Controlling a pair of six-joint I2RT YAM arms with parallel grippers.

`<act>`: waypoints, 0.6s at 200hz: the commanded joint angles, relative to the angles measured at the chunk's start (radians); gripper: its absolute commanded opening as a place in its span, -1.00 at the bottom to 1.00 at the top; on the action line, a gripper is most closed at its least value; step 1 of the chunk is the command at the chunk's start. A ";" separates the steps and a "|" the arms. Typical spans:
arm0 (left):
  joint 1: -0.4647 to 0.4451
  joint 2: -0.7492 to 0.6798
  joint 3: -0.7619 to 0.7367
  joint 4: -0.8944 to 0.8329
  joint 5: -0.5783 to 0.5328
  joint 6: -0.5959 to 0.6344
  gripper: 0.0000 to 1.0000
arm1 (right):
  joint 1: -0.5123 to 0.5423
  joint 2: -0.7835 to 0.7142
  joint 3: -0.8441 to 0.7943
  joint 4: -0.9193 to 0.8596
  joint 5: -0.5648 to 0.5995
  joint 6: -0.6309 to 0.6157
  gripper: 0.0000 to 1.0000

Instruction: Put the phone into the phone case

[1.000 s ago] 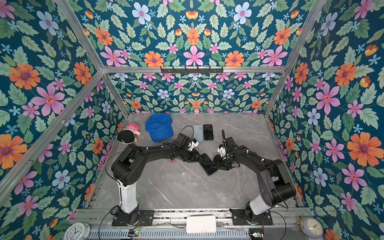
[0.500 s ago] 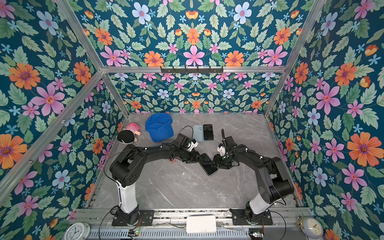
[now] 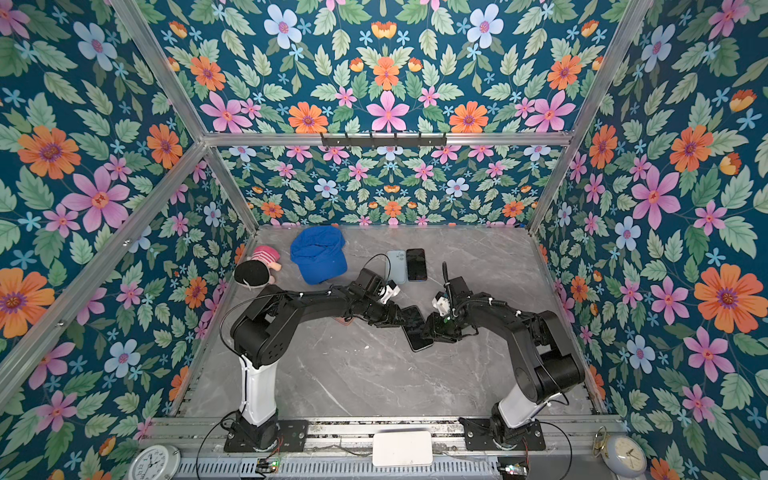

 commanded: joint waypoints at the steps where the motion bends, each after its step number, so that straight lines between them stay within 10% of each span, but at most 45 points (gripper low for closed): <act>1: -0.001 0.021 0.032 0.004 0.020 0.016 -0.16 | 0.011 -0.009 -0.015 0.027 -0.037 0.029 -0.05; 120: -0.050 -0.093 -0.044 -0.162 0.066 -0.021 -0.24 | 0.027 -0.130 -0.121 0.115 0.022 0.236 -0.05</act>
